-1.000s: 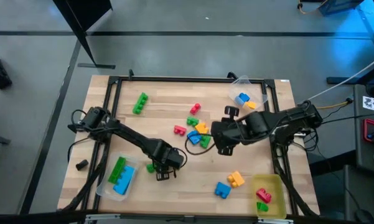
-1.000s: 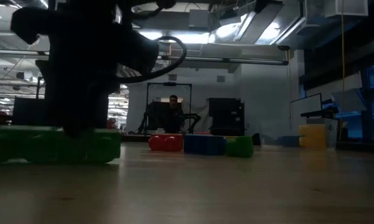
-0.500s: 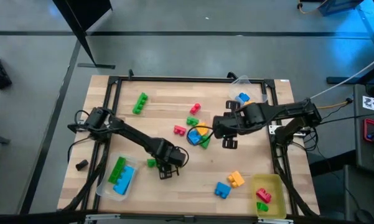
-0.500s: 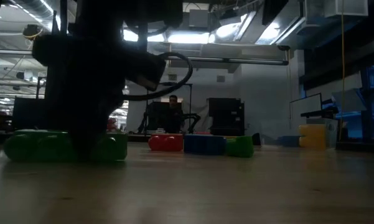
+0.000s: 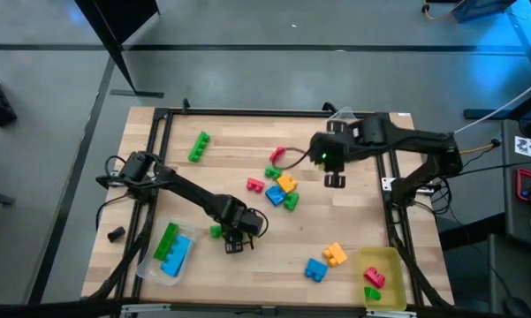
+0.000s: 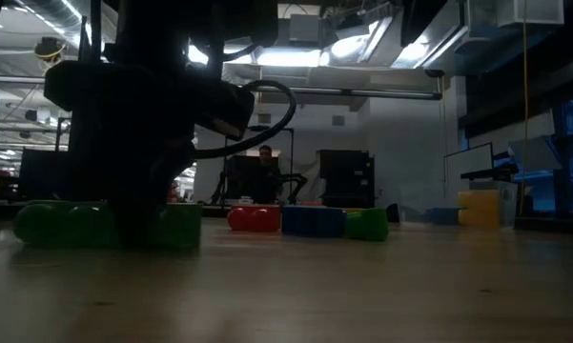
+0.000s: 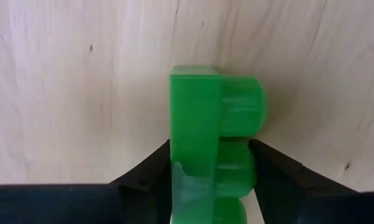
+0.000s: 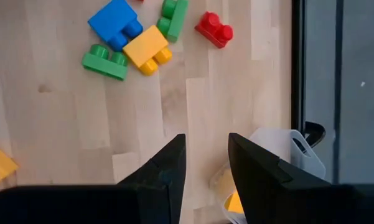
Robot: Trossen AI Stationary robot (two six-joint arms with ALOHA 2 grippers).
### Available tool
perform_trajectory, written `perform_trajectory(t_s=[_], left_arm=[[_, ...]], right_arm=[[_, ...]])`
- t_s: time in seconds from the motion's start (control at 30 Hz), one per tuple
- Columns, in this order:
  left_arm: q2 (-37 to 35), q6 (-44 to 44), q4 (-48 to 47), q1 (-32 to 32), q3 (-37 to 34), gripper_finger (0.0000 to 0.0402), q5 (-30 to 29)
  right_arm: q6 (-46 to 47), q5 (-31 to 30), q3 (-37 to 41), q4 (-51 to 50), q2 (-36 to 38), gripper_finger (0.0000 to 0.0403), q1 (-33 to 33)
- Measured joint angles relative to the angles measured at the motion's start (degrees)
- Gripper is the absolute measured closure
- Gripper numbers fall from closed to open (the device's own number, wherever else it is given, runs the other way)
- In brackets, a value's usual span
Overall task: Sort blocks by size
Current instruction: Put the bottom 4 stud green game piece into the bottom transparent bin
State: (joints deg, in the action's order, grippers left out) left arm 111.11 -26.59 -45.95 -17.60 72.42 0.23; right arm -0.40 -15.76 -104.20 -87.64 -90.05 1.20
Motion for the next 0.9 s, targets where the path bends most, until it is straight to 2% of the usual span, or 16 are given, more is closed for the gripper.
perform_trajectory(t_s=[0.17, 0.3, 0.53, 0.67, 0.9], left_arm=[[0.0, 2.8, -0.1, 1.3, 2.2, 0.0246, 0.0], [-0.2, 5.6, -3.4, 2.8, 6.5, 0.0242, 0.0], [-2.4, 9.0, -20.6, 4.6, 19.6, 0.0241, 1.0], [-5.2, 4.2, -31.7, 3.4, 24.3, 0.0241, 2.1], [-10.0, -9.9, -43.6, -4.0, 24.6, 0.0233, 6.0]], right_arm=[[0.8, 3.3, 0.0, -0.7, 3.4, 0.0281, -1.8], [3.7, 3.4, 0.6, -0.8, 5.6, 0.0281, -1.6], [9.5, 3.4, 9.9, 1.6, 9.7, 0.0281, -1.5], [8.6, 4.3, 19.3, 9.4, 11.8, 0.0281, -1.5], [1.0, 10.2, 32.3, 23.8, 11.8, 0.0281, -1.6]])
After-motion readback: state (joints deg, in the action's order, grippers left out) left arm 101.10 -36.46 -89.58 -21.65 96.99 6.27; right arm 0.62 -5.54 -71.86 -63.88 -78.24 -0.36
